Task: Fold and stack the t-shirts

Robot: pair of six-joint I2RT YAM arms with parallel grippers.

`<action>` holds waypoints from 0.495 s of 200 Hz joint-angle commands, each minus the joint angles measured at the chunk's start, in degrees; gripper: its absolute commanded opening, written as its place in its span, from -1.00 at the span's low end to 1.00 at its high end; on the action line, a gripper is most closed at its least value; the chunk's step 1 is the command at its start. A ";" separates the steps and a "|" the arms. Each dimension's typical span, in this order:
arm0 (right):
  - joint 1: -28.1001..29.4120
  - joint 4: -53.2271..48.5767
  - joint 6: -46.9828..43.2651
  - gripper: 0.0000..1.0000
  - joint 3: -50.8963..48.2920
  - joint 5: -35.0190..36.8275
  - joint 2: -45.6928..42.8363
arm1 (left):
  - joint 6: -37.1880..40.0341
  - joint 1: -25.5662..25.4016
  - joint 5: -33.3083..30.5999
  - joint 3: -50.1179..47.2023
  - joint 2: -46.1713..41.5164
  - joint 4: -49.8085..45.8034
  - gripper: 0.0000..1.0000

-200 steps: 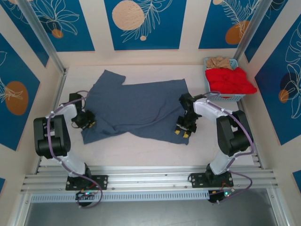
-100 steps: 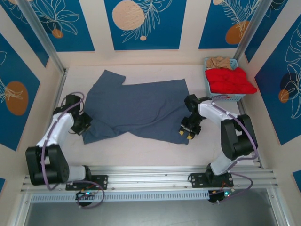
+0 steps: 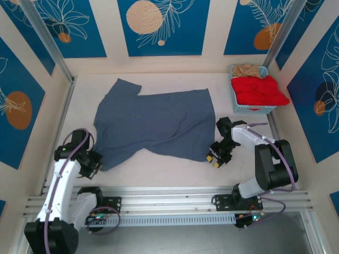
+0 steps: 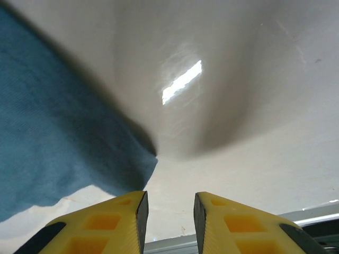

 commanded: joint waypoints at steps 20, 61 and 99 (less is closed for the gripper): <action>-1.08 4.53 3.29 -0.40 -0.86 -3.32 2.22 | -2.74 -0.55 4.75 -0.59 -2.67 -7.62 -1.00; -0.93 5.38 3.86 -0.40 -0.40 -1.76 3.71 | -1.91 -0.55 4.84 0.40 -3.36 -11.31 -1.00; -0.21 6.59 4.24 -0.40 -1.20 -1.28 4.29 | -3.01 -0.57 5.78 -0.50 -4.37 -11.24 -1.00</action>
